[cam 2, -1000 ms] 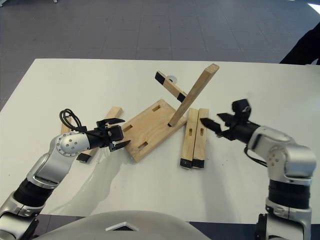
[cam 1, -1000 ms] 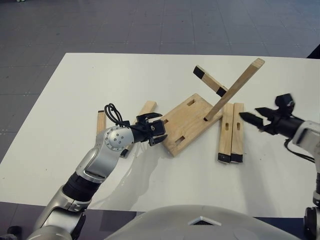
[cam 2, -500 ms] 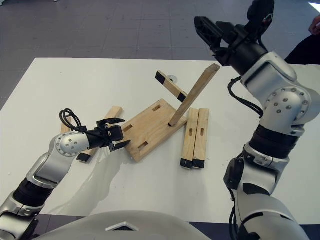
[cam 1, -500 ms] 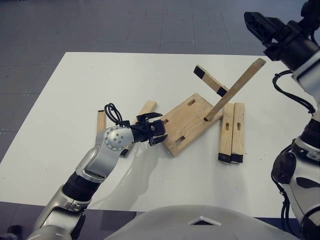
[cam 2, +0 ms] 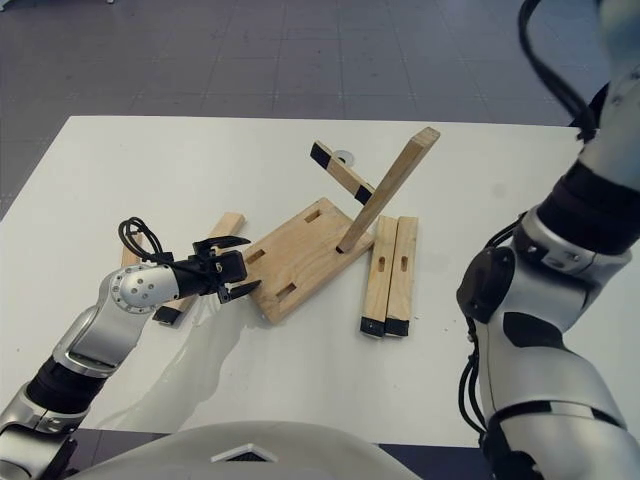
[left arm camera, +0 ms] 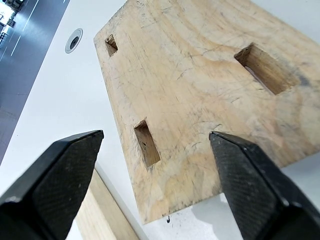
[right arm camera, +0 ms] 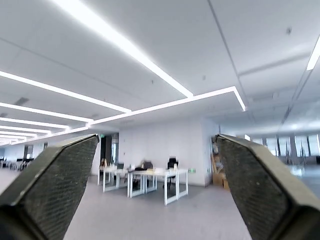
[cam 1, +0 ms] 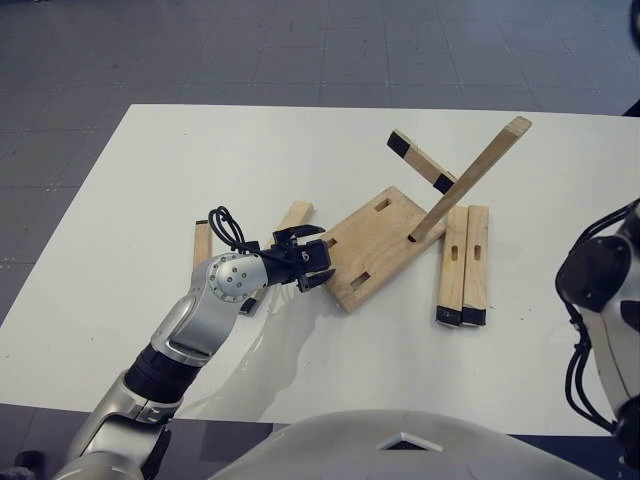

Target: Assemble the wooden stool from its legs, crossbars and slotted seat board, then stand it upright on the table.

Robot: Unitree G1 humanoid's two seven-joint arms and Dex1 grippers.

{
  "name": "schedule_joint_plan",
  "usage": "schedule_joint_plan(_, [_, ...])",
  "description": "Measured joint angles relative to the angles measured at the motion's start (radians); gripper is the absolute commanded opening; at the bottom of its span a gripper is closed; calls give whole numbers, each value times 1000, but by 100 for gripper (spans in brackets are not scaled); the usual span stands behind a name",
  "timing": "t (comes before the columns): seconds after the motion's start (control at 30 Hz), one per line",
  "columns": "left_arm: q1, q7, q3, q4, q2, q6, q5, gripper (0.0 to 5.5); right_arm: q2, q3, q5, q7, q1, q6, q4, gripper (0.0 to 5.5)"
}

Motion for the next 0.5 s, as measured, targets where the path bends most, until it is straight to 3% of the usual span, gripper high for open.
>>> schedule_joint_plan(0.07, [1, 0, 0, 0, 3, 0, 0, 394, 2, 18, -2, 4, 35, 6, 11, 429])
schedule_joint_plan(0.27, [2, 1, 4, -15, 7, -7, -2, 394, 154, 175, 11, 42, 492, 64, -27, 429])
schedule_joint_plan(0.5, [5, 2, -5, -13, 2, -2, -2, 394, 128, 145, 46, 30, 532, 57, -6, 429])
